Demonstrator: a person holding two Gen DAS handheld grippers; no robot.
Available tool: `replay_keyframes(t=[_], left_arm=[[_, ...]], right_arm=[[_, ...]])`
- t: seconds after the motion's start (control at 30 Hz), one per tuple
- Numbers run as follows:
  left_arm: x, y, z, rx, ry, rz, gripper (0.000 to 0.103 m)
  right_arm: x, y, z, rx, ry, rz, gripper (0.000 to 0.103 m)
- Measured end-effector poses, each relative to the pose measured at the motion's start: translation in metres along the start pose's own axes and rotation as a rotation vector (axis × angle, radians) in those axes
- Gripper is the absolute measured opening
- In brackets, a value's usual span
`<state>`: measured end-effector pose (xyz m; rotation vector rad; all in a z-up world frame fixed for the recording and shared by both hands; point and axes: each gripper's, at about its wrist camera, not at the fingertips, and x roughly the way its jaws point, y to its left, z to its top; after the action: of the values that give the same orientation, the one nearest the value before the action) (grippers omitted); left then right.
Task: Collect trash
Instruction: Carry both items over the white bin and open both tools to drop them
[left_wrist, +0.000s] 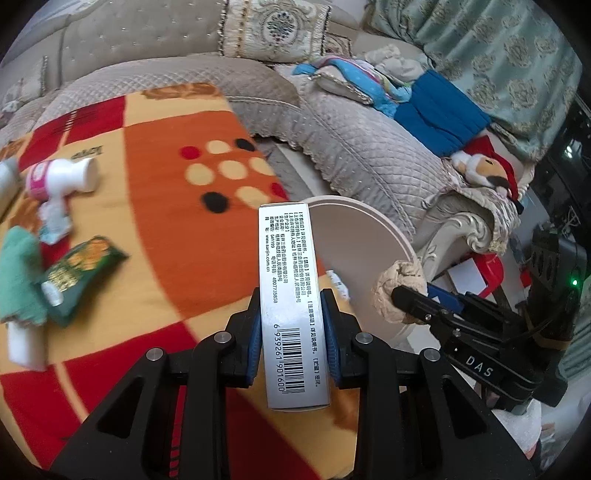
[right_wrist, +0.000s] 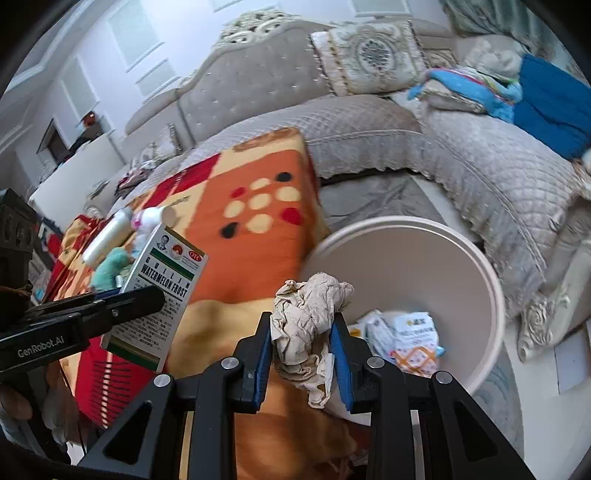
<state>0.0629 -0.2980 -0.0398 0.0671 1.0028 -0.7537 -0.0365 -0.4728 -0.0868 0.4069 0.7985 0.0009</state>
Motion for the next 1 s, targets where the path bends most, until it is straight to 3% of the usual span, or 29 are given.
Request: replay_keyframes(t=[0.47, 0.9, 0.97, 1.0], left_arm=[[0.041, -0.038, 0.018, 0.034, 0.022, -0.03, 0.026], [0.054, -0.042, 0.025, 0.018, 0.015, -0.064, 0.027], [0.055, -0.041, 0.024, 0.013, 0.012, -0.061, 0.027], [0.055, -0.04, 0.024, 0.011, 0.013, -0.061, 0.027]], right_arm=[[0.008, -0.049, -0.01, 0.081, 0.036, -0.045, 0.029], [0.01, -0.056, -0.01, 0.096, 0.044, -0.079, 0.029], [0.009, -0.058, -0.01, 0.103, 0.042, -0.086, 0.038], [0.008, -0.059, -0.01, 0.107, 0.036, -0.091, 0.048]])
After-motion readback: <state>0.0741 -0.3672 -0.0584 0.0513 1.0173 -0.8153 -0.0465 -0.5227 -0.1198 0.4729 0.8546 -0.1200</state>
